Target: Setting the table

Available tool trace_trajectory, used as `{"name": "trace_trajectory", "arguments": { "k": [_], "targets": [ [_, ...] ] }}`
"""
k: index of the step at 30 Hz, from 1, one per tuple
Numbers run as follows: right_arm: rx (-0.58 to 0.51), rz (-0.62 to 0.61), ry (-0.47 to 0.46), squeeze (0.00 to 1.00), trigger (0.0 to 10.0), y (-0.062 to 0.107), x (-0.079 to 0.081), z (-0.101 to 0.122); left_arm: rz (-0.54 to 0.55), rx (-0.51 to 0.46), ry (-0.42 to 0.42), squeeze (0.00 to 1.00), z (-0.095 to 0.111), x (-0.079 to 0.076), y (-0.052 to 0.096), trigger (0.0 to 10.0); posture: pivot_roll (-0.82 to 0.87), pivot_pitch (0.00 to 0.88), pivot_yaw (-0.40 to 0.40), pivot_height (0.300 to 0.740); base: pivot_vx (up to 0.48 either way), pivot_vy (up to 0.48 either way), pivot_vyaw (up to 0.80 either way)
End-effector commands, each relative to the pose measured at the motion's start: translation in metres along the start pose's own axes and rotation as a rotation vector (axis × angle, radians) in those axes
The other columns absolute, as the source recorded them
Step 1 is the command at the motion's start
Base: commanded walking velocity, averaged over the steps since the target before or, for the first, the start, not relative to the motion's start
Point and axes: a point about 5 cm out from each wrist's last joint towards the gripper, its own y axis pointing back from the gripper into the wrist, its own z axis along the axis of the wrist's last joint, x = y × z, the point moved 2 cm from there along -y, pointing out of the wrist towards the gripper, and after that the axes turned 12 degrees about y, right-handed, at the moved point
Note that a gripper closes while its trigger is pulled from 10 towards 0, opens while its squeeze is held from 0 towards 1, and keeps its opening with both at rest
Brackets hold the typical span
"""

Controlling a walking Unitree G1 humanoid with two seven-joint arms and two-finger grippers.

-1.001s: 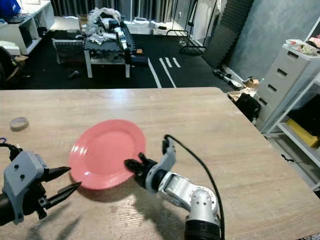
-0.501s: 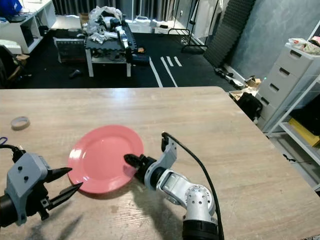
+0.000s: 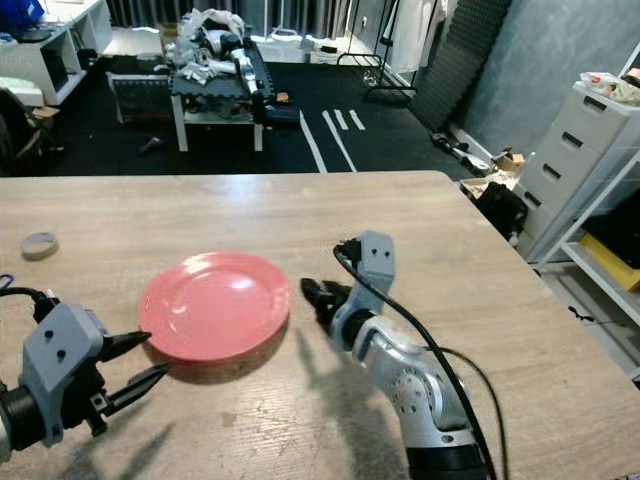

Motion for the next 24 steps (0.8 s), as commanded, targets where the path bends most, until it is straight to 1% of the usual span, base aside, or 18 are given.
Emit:
{"name": "trace_trajectory", "arguments": {
  "k": [1,3,4,5,6,7,8,9,10,11,12,13,14,16,18,21,23,24],
  "targets": [
    [-0.065,0.045,0.035,0.0,10.0,0.006,0.009,0.005,0.017,0.014,0.014,0.0,-0.005,0.0,-0.002,10.0,0.1,0.183,0.036,0.74,0.0,0.0,0.0],
    [-0.068,0.057,0.032,0.0,10.0,0.008,0.01,0.005,0.023,0.016,0.013,0.0,-0.005,0.001,-0.002,10.0,0.1,0.182,0.038,0.74,0.0,0.0,0.0],
    [-0.084,0.076,0.061,0.0,10.0,0.011,0.013,0.005,0.038,0.02,0.018,0.0,-0.007,0.002,-0.002,10.0,0.1,0.18,0.042,0.74,0.0,0.0,0.0],
    [-0.084,0.076,0.061,0.0,10.0,0.011,0.013,0.005,0.038,0.02,0.018,0.0,-0.007,0.002,-0.002,10.0,0.1,0.18,0.042,0.74,0.0,0.0,0.0],
    [-0.105,0.089,0.075,0.0,10.0,0.016,0.015,0.004,0.078,0.026,0.025,0.0,-0.009,0.005,-0.001,10.0,0.1,0.176,0.046,0.74,0.0,0.0,0.0],
    [-0.144,0.084,0.095,0.0,10.0,0.024,0.016,0.004,0.161,0.044,0.048,0.0,-0.014,0.014,0.003,10.0,0.1,0.174,0.046,0.74,0.0,0.0,0.0],
    [-0.162,0.077,0.092,0.0,10.0,0.028,0.015,0.004,0.21,0.052,0.062,0.0,-0.017,0.019,0.006,10.0,0.1,0.173,0.047,0.74,0.0,0.0,0.0],
    [-0.162,0.077,0.092,0.0,10.0,0.028,0.015,0.004,0.21,0.052,0.062,0.0,-0.017,0.019,0.006,10.0,0.1,0.173,0.047,0.74,0.0,0.0,0.0],
    [-0.169,0.071,0.086,0.0,10.0,0.031,0.015,0.003,0.246,0.06,0.07,0.0,-0.02,0.024,0.008,10.0,0.1,0.172,0.047,0.74,0.0,0.0,0.0],
    [-0.169,0.064,0.084,0.0,10.0,0.034,0.015,0.0,0.29,0.072,0.071,0.0,-0.022,0.028,0.01,10.0,0.1,0.17,0.045,0.74,0.0,0.0,0.0],
    [-0.169,0.064,0.084,0.0,10.0,0.034,0.015,0.0,0.29,0.072,0.071,0.0,-0.022,0.028,0.01,10.0,0.1,0.17,0.045,0.74,0.0,0.0,0.0],
    [-0.152,0.057,0.073,0.0,10.0,0.038,0.016,-0.008,0.354,0.078,0.079,0.0,-0.026,0.033,0.011,10.0,0.1,0.169,0.045,0.74,0.0,0.0,0.0],
    [-0.152,0.057,0.073,0.0,10.0,0.038,0.016,-0.008,0.354,0.078,0.079,0.0,-0.026,0.033,0.011,10.0,0.1,0.169,0.045,0.74,0.0,0.0,0.0],
    [-0.109,0.032,0.084,0.0,10.0,0.043,0.015,-0.02,0.441,0.11,0.111,0.0,-0.034,0.039,0.012,10.0,0.1,0.164,0.046,0.74,0.0,0.0,0.0],
    [-0.096,0.004,0.101,0.0,10.0,0.049,0.013,-0.026,0.472,0.155,0.145,0.0,-0.041,0.041,0.013,10.0,0.1,0.159,0.047,0.74,0.0,0.0,0.0],
    [-0.095,-0.007,0.112,0.0,10.0,0.053,0.012,-0.029,0.498,0.165,0.173,0.0,-0.043,0.042,0.015,10.0,0.1,0.156,0.046,0.74,0.0,0.0,0.0],
    [-0.089,-0.013,0.119,0.0,10.0,0.054,0.011,-0.031,0.529,0.163,0.167,0.0,-0.042,0.044,0.017,10.0,0.1,0.154,0.047,0.74,0.0,0.0,0.0],
    [-0.079,-0.019,0.123,0.0,10.0,0.055,0.01,-0.033,0.561,0.168,0.149,0.0,-0.042,0.047,0.018,10.0,0.1,0.153,0.045,0.74,0.0,0.0,0.0]
  ]
}}
